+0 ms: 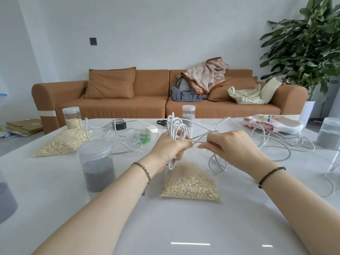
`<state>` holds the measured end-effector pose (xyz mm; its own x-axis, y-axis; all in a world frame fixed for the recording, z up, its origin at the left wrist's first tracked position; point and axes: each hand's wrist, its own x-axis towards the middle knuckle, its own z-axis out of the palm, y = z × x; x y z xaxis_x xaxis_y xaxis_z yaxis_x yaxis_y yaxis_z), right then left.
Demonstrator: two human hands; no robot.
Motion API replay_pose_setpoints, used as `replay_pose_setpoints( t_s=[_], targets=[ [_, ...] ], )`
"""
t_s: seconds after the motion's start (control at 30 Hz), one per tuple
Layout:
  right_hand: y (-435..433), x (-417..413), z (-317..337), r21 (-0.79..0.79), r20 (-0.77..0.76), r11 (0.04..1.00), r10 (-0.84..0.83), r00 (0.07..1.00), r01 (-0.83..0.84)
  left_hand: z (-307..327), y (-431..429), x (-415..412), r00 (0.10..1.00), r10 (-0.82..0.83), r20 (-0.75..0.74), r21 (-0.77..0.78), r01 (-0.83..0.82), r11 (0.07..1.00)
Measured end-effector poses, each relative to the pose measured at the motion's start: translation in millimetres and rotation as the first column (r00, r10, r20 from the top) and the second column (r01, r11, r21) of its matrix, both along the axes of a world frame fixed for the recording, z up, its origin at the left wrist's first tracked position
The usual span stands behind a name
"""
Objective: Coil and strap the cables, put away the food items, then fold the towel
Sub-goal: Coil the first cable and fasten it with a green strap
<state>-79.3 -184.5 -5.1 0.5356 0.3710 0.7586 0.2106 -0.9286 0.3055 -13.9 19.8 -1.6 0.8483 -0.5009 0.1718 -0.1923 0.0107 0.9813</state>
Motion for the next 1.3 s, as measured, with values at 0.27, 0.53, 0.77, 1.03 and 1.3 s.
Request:
replay_pose_setpoints(
  t_s=[0.27,0.53,0.77,1.03,1.3],
  targets=[
    [-10.3,-3.8,5.8,0.069,0.022,0.997,-0.037,0.999,0.036,6.1,10.1,14.1,0.933,0.346,0.097,-0.077,-0.339,0.938],
    [-16.5,-2.9,-0.2,0.170,-0.018,0.981,-0.092,0.996,0.094,-0.8,-2.9,7.9,0.975,0.080,-0.206,-0.297,-0.141,0.944],
    [0.3,-7.7,1.3,0.348,0.057,0.936,0.040,0.998,-0.057,3.1,-2.5,-2.0,0.925,-0.176,-0.337,-0.402,0.028,0.915],
    [22.3,-13.8,3.6,0.367,0.110,0.916,0.128,0.986,-0.160,2.6,-6.1,-14.8,0.880,-0.277,-0.385,-0.308,0.160,0.938],
    [12.7,-11.7,4.3,0.387,0.096,0.916,0.070,0.993,-0.102,4.8,0.4,-21.3,0.865,-0.327,-0.380,-0.235,0.252,0.939]
  ],
)
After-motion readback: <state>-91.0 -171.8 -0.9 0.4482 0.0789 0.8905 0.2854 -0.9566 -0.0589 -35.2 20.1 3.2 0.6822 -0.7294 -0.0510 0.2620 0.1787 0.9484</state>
